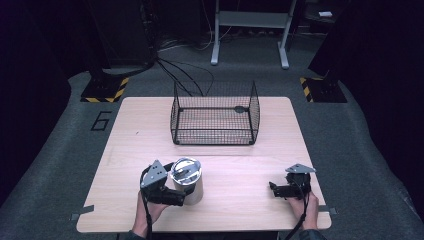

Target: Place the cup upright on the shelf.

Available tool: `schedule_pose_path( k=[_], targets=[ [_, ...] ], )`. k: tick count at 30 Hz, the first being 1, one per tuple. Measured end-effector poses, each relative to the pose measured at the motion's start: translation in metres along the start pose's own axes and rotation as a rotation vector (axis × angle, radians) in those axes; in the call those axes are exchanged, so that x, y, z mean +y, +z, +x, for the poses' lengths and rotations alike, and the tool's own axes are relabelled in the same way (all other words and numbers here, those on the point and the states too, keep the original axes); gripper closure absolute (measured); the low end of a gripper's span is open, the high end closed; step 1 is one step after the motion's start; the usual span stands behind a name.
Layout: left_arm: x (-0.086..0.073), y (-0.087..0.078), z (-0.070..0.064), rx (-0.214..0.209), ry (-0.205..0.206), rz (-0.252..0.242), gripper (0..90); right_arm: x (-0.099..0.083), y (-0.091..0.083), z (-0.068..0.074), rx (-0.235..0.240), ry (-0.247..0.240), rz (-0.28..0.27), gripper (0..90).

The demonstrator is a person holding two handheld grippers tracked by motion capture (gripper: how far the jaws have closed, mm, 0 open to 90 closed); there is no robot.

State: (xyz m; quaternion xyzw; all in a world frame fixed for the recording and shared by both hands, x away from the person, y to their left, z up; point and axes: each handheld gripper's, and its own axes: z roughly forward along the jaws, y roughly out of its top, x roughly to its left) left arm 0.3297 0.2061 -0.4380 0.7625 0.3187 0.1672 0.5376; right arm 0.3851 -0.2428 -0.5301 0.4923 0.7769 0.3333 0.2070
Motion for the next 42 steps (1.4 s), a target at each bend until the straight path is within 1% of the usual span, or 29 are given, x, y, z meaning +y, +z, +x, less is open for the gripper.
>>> schedule_pose_path(
  k=[3, 5, 6, 7, 9, 10, 11, 12, 13, 14, 15, 18, 19, 22, 24, 27, 31, 32, 33, 36, 40, 41, 42],
  targets=[
    [0.0, 0.003, 0.0, 0.005, 0.006, 0.0, 0.0, 0.0, 0.0, 0.0, 0.0, 0.0, -0.001, 0.0],
    [-0.001, 0.004, -0.001, 0.008, 0.0, -0.014, 0.0, 0.0, 0.0, 0.0, -0.001, 0.001, -0.001, 0.0],
    [-0.001, 0.005, -0.001, 0.013, 0.004, -0.016, 0.0, 0.0, 0.0, 0.0, -0.004, -0.003, -0.004, 0.0],
    [-0.002, 0.006, -0.001, 0.017, 0.005, -0.019, 0.0, 0.0, 0.0, 0.0, -0.001, -0.004, 0.005, 0.0],
    [-0.003, 0.008, -0.002, 0.029, 0.01, -0.027, 0.0, 0.0, 0.0, 0.0, -0.001, 0.002, -0.001, 0.0],
    [-0.004, 0.01, -0.003, 0.038, 0.003, -0.03, 0.0, 0.0, 0.0, 0.0, -0.001, -0.001, -0.002, 0.0],
    [-0.005, 0.011, -0.003, 0.047, 0.0, -0.043, 0.1, 0.0, 0.0, 0.0, -0.002, -0.003, -0.004, 0.0],
    [-0.005, 0.012, -0.004, 0.051, 0.0, -0.046, 0.2, 0.0, 0.0, -0.001, -0.001, -0.013, 0.007, 0.0],
    [-0.006, 0.013, -0.005, 0.063, 0.001, -0.048, 0.6, 0.0, 0.0, 0.0, -0.001, -0.004, 0.004, 0.0],
    [-0.006, 0.014, -0.006, 0.072, 0.006, -0.053, 1.7, 0.0, 0.0, 0.0, -0.001, -0.008, 0.006, 0.0],
    [-0.007, 0.015, -0.006, 0.073, 0.007, -0.058, 1.7, 0.0, 0.0, -0.001, 0.0, -0.013, 0.008, 0.0],
    [-0.006, 0.014, -0.006, 0.072, 0.015, -0.049, 2.2, 0.0, 0.0, 0.0, -0.001, -0.012, 0.007, 0.0],
    [-0.007, 0.015, -0.007, 0.083, 0.016, -0.056, 2.6, 0.0, 0.0, 0.0, -0.001, -0.012, 0.007, 0.0],
    [-0.006, 0.014, -0.009, 0.092, 0.027, -0.055, 3.2, 0.0, 0.0, 0.0, -0.001, -0.012, 0.007, 0.0],
    [-0.006, 0.013, -0.009, 0.091, 0.036, -0.05, 3.6, 0.0, 0.0, 0.0, -0.001, -0.012, 0.007, 0.0],
    [-0.006, 0.014, -0.009, 0.091, 0.039, -0.055, 3.8, 0.0, 0.0, -0.001, -0.001, -0.012, 0.007, 0.0],
    [-0.005, 0.014, -0.009, 0.083, 0.048, -0.051, 3.9, 0.0, 0.0, -0.001, -0.001, -0.012, 0.007, 0.0],
    [-0.005, 0.014, -0.009, 0.083, 0.047, -0.051, 3.9, 0.0, 0.0, -0.001, -0.001, -0.011, 0.007, 0.0],
    [-0.005, 0.014, -0.009, 0.087, 0.041, -0.063, 3.9, 0.0, 0.0, 0.0, -0.001, 0.001, 0.002, 0.0],
    [-0.003, 0.013, -0.009, 0.073, 0.027, -0.073, 4.0, 0.0, 0.0, 0.0, 0.0, 0.0, -0.001, 0.0],
    [0.002, 0.011, -0.009, 0.08, 0.036, -0.077, 4.0, 0.0, 0.0, 0.0, 0.0, 0.0, -0.001, 0.0],
    [0.004, 0.01, -0.008, 0.072, 0.03, -0.076, 3.9, 0.0, 0.0, 0.0, 0.0, 0.0, -0.001, 0.0],
    [0.005, 0.01, -0.008, 0.076, 0.026, -0.083, 3.9, 0.0, 0.0, 0.0, 0.0, 0.0, -0.001, 0.0]
  ],
)
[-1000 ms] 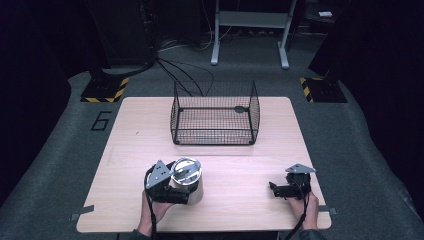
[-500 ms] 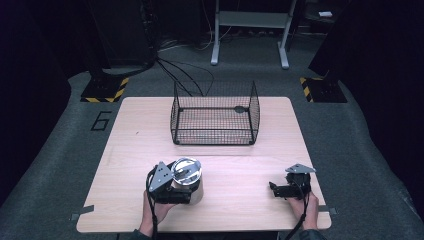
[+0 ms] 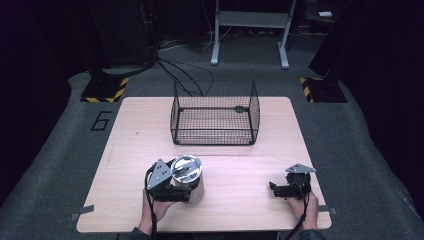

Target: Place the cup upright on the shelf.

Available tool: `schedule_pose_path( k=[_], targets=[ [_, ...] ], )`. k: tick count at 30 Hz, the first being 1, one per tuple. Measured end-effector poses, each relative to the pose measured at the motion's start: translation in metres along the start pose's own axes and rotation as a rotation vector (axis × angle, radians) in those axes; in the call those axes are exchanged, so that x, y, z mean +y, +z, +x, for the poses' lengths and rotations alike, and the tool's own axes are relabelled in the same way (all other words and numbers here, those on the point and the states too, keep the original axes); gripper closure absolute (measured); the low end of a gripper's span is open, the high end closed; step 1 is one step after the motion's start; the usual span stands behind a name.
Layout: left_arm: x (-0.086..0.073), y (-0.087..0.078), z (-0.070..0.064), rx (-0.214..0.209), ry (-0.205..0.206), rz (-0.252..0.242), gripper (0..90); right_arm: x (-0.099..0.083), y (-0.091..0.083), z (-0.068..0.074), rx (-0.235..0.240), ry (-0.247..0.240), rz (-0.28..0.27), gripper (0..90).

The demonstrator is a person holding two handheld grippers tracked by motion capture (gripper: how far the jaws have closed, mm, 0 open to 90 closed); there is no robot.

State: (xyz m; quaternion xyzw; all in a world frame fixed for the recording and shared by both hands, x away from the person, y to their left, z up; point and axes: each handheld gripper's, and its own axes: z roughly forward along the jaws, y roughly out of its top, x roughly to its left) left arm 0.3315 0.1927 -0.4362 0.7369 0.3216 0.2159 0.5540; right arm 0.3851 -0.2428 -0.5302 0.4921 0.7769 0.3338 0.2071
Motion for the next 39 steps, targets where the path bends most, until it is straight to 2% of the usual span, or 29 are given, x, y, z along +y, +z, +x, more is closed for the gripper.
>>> schedule_pose_path(
  k=[19, 24, 28, 32, 39],
  targets=[
    [0.031, -0.001, 0.019, 0.012, 0.019, 0.0, 3.9, 0.001, 0.001, -0.001, 0.003, -0.013, 0.004, 0.0],
    [0.04, 0.0, 0.025, 0.014, 0.031, 0.005, 3.9, 0.0, -0.001, -0.004, 0.028, -0.039, 0.015, 0.0],
    [0.047, 0.001, 0.03, 0.019, 0.039, 0.004, 3.9, -0.001, -0.001, -0.003, 0.019, -0.035, 0.002, 0.0],
    [0.054, 0.003, 0.035, 0.021, 0.031, -0.004, 4.0, -0.001, -0.001, -0.002, 0.011, -0.03, 0.005, 0.0],
    [0.064, 0.012, 0.038, 0.0, 0.041, 0.007, 3.9, -0.001, -0.001, -0.002, 0.014, -0.03, 0.005, 0.0]
  ],
)
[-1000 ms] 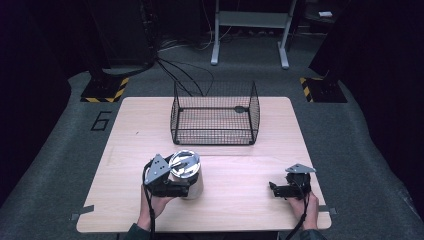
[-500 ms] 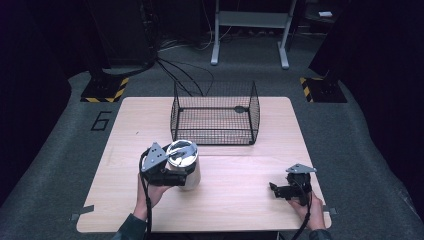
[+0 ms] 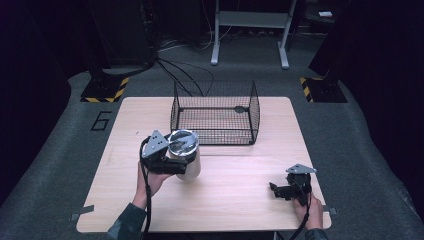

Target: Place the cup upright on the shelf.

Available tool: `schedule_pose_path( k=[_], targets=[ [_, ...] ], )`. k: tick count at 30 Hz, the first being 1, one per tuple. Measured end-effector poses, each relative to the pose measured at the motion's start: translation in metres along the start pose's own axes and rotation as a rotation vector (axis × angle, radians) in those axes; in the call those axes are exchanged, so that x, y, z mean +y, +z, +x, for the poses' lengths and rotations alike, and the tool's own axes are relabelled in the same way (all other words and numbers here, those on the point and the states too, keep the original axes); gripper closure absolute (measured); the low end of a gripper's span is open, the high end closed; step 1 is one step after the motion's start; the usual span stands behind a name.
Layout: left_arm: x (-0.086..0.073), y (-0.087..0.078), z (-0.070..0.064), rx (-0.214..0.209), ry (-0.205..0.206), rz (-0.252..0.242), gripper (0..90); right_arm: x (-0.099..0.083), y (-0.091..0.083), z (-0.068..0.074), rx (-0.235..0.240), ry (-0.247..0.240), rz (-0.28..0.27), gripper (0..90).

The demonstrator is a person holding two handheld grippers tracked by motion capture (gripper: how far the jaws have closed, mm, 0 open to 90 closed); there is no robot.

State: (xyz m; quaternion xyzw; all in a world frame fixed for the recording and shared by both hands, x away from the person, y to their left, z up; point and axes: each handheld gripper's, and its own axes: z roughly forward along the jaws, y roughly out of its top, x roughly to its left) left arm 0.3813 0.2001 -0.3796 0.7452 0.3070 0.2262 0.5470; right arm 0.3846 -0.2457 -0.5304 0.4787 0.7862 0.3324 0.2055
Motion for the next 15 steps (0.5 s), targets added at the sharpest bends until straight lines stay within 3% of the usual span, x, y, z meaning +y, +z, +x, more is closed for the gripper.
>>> schedule_pose_path(
  k=[6, 15],
  targets=[
    [0.01, 0.008, 0.002, -0.007, 0.021, -0.003, 3.9, 0.0, 0.0, 0.0, 0.001, -0.001, 0.0, 0.0],
    [0.03, 0.012, 0.008, -0.026, 0.017, -0.02, 3.9, 0.0, 0.0, 0.0, 0.002, -0.003, -0.002, 0.0]
  ],
)
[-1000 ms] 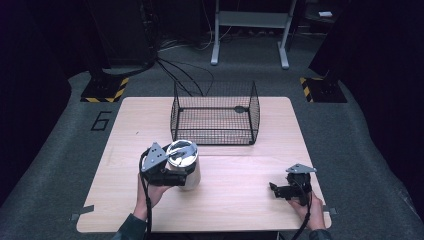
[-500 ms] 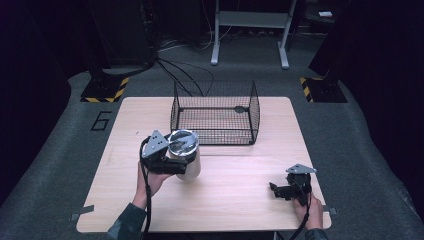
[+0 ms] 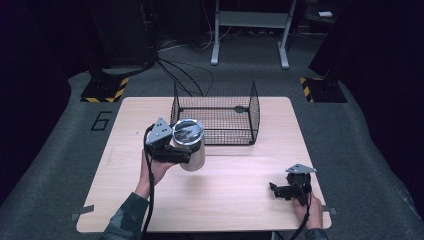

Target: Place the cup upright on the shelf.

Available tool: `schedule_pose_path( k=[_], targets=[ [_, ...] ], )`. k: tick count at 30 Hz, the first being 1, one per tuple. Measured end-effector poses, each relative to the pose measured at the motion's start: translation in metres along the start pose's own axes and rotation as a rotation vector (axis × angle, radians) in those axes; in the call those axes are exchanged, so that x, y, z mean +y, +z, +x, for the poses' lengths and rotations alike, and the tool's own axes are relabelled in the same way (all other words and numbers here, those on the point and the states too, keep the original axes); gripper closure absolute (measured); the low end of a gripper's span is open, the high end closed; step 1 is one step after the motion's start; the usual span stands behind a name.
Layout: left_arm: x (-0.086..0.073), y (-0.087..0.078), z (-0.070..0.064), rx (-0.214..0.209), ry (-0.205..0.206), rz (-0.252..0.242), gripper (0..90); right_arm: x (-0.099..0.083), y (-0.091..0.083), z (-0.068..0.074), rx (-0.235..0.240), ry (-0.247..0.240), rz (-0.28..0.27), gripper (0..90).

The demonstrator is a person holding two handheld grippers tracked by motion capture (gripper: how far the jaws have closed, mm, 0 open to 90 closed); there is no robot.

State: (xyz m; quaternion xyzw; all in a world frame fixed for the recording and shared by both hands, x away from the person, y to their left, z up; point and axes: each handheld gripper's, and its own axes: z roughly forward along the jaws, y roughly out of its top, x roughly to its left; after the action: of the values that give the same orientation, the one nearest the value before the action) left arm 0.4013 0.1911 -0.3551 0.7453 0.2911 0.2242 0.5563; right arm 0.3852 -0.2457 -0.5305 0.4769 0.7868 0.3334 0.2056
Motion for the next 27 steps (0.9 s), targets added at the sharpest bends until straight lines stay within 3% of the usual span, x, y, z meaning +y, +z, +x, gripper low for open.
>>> schedule_pose_path(
  k=[11, 27],
  targets=[
    [0.025, 0.008, 0.007, -0.022, 0.007, -0.011, 3.9, 0.0, 0.0, 0.0, 0.0, 0.002, 0.0, 0.0],
    [0.063, 0.028, 0.024, -0.011, 0.021, -0.028, 3.9, 0.0, 0.0, 0.0, -0.001, 0.002, 0.0, 0.0]
  ],
)
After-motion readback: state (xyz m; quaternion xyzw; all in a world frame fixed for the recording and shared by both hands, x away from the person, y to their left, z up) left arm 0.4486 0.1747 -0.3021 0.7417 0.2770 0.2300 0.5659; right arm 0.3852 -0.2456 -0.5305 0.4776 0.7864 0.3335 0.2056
